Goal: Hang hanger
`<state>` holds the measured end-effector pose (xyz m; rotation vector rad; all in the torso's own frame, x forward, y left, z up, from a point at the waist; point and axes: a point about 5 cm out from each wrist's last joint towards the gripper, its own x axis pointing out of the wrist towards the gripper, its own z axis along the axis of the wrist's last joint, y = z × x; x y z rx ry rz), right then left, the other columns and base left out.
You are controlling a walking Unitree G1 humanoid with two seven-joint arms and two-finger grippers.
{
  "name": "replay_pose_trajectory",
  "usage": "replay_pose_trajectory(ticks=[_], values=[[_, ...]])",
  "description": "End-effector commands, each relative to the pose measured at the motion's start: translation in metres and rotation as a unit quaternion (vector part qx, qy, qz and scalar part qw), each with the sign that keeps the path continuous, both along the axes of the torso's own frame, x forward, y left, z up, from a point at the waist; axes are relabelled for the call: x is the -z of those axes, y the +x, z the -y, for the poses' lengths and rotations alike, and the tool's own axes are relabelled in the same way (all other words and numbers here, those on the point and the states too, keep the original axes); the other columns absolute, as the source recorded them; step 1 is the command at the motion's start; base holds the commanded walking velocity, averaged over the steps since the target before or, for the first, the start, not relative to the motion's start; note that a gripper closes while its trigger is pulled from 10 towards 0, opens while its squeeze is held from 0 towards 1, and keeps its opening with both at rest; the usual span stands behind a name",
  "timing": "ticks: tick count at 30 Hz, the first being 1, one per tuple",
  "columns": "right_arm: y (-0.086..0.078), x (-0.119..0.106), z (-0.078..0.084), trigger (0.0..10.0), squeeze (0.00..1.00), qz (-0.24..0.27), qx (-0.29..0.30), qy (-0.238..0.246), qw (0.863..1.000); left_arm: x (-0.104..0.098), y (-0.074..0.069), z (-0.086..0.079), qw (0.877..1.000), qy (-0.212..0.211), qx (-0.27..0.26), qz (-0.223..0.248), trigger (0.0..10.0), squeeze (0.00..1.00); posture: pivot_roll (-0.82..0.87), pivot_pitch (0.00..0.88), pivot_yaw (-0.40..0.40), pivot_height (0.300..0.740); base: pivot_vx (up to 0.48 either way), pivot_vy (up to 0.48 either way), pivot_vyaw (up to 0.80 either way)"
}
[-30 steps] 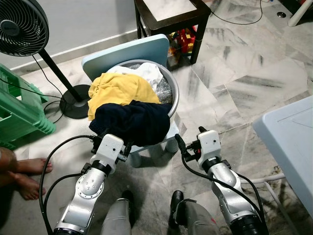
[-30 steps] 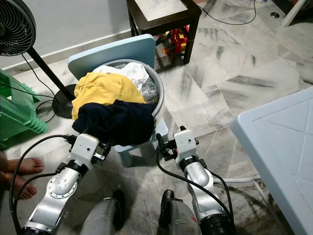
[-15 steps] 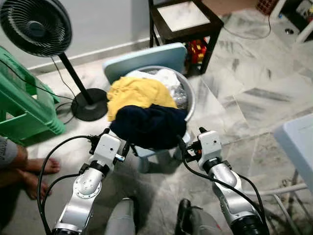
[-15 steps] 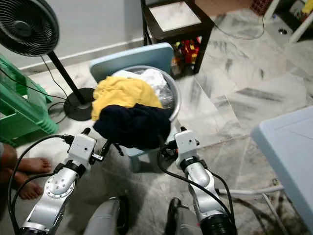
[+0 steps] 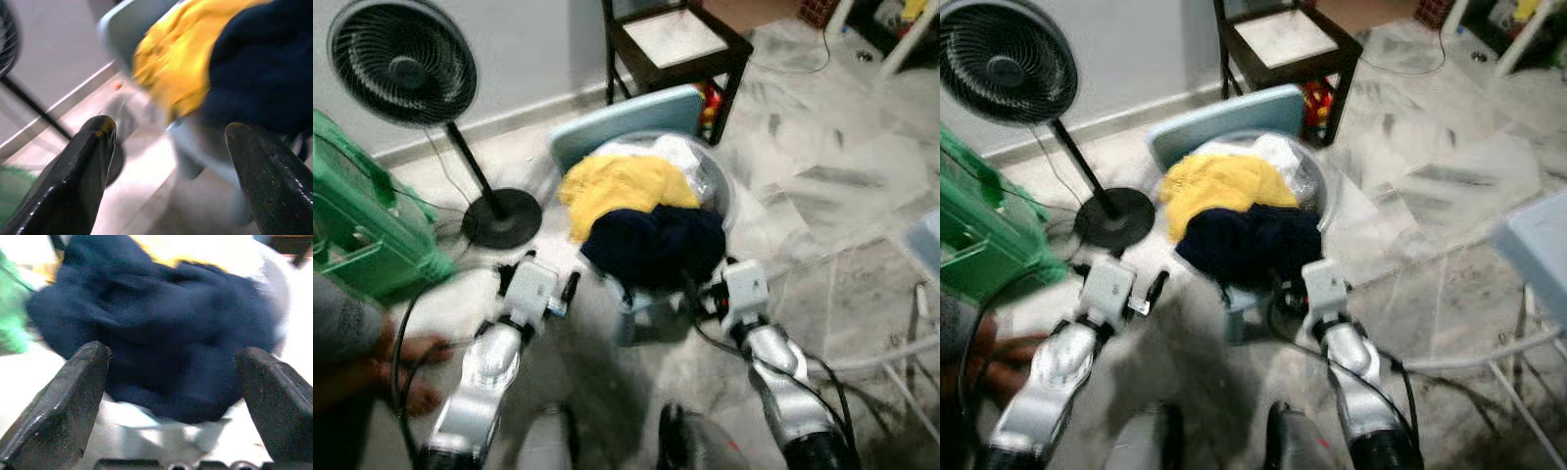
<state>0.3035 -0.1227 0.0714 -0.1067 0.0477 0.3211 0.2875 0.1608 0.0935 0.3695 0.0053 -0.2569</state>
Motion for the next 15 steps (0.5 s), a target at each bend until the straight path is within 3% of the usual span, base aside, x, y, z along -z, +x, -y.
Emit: replay_pose_trajectory(ticks=[1, 7, 15], values=[[-0.0024, 0.0035, 0.0046, 10.0, 0.00, -0.006, 0.001, -0.005, 1.000, 0.0060, -0.0028, -0.0003, 1.000, -0.005, -0.001, -0.013, 10.0, 0.00, 0.09, 0.283, 0.010, 0.740, 0.000, 0.000, 0.00], [-0.0027, 0.0051, 0.0056, 10.0, 0.00, -0.010, 0.002, -0.005, 1.000, 0.0049, -0.0005, -0.0005, 1.000, -0.025, -0.002, -0.017, 10.0, 0.00, 0.09, 0.279, 0.007, 0.740, 0.000, 0.000, -0.07], [-0.0026, 0.0058, 0.0048, 10.0, 0.00, -0.012, 0.000, -0.005, 1.000, 0.0059, -0.0012, -0.0009, 0.999, -0.035, 0.004, -0.024, 10.0, 0.00, 0.10, 0.278, 0.008, 0.740, 0.000, 0.000, -0.74]])
